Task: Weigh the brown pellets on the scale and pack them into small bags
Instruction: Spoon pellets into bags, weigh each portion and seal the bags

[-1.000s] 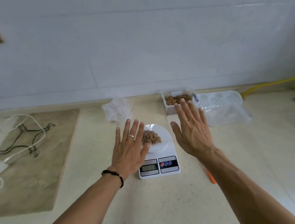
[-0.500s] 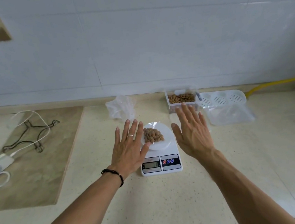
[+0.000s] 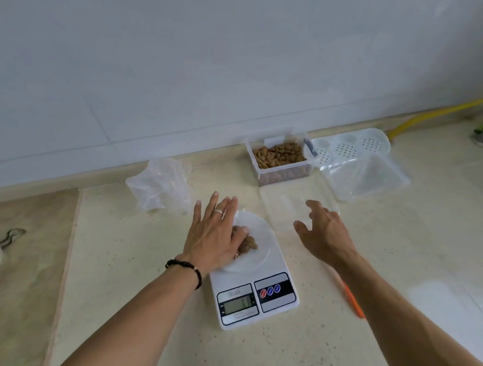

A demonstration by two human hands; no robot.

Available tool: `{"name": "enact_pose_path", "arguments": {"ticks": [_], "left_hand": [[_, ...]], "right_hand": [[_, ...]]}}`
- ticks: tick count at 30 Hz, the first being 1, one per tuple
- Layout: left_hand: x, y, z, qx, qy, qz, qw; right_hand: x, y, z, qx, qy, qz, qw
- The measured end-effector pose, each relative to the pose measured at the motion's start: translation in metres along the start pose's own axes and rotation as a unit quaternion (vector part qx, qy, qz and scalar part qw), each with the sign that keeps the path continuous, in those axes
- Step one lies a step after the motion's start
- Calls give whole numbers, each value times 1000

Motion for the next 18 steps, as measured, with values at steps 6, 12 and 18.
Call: {"name": "enact_pose_path", "arguments": {"ticks": [6, 12, 18], "left_hand": [[15, 42, 5, 25, -7, -44, 999], [6, 62, 10, 35, -109, -22, 993], [-51, 67, 27, 0, -352, -9, 936]], "right_hand": [[16, 26, 4, 79, 76, -60, 992], [9, 38, -9, 63, 197, -31, 978], [-38, 38, -43, -34, 271, -35, 961]]}}
Point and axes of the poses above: each hand's wrist, its own y-axis towards the middle knuckle, its own x-axis out of the palm, z = x × y, the point moved 6 cm from there along y, towards the middle knuckle, and after that the axes turned 10 degrees about -y, right-handed, at the moved point
